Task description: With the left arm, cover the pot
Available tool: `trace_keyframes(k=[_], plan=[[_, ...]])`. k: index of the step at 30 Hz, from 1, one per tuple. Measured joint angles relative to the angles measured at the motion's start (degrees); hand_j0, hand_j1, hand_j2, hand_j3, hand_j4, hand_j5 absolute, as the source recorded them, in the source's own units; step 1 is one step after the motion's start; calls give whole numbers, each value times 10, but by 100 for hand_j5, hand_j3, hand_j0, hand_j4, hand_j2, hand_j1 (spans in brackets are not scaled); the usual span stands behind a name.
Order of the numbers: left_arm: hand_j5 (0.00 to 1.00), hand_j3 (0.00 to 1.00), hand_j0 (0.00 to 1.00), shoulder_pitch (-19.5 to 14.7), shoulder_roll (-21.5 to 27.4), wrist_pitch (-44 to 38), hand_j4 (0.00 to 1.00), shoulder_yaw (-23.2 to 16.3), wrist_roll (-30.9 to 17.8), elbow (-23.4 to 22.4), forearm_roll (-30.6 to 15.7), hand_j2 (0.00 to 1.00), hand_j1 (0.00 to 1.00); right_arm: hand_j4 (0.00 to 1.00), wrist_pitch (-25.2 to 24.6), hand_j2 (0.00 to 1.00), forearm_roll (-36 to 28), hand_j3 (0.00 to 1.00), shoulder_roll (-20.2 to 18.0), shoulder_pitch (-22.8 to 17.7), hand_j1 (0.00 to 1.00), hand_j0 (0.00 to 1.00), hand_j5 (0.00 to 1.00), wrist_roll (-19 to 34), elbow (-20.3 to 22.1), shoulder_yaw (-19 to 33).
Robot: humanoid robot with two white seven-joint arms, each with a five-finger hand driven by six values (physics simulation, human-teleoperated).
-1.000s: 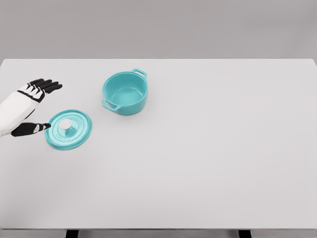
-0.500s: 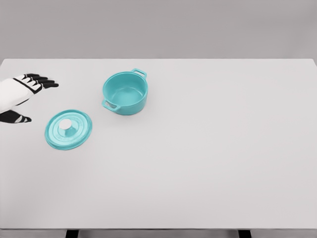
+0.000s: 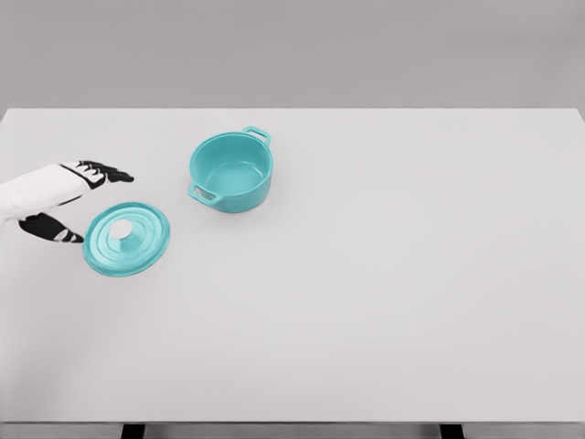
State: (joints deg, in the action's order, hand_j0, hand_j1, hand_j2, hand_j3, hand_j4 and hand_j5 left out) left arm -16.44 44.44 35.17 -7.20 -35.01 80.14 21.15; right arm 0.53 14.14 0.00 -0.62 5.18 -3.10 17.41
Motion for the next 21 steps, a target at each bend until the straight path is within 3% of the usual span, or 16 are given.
trace_keyframes(k=[10,18,21], plan=[[96,96,96,0,-4,0,96,-8,0,-23,2,96,96,100,0,100,0,100,0,-1,100,100,100,0,0,0],[94,94,94,7,-3,0,94,-8,0,7,-3,94,94,100,0,100,0,100,0,-1,100,100,100,0,0,0],[88,88,88,9,-1,0,88,-8,0,20,-5,88,88,100,0,100,0,100,0,-1,100,100,100,0,0,0]])
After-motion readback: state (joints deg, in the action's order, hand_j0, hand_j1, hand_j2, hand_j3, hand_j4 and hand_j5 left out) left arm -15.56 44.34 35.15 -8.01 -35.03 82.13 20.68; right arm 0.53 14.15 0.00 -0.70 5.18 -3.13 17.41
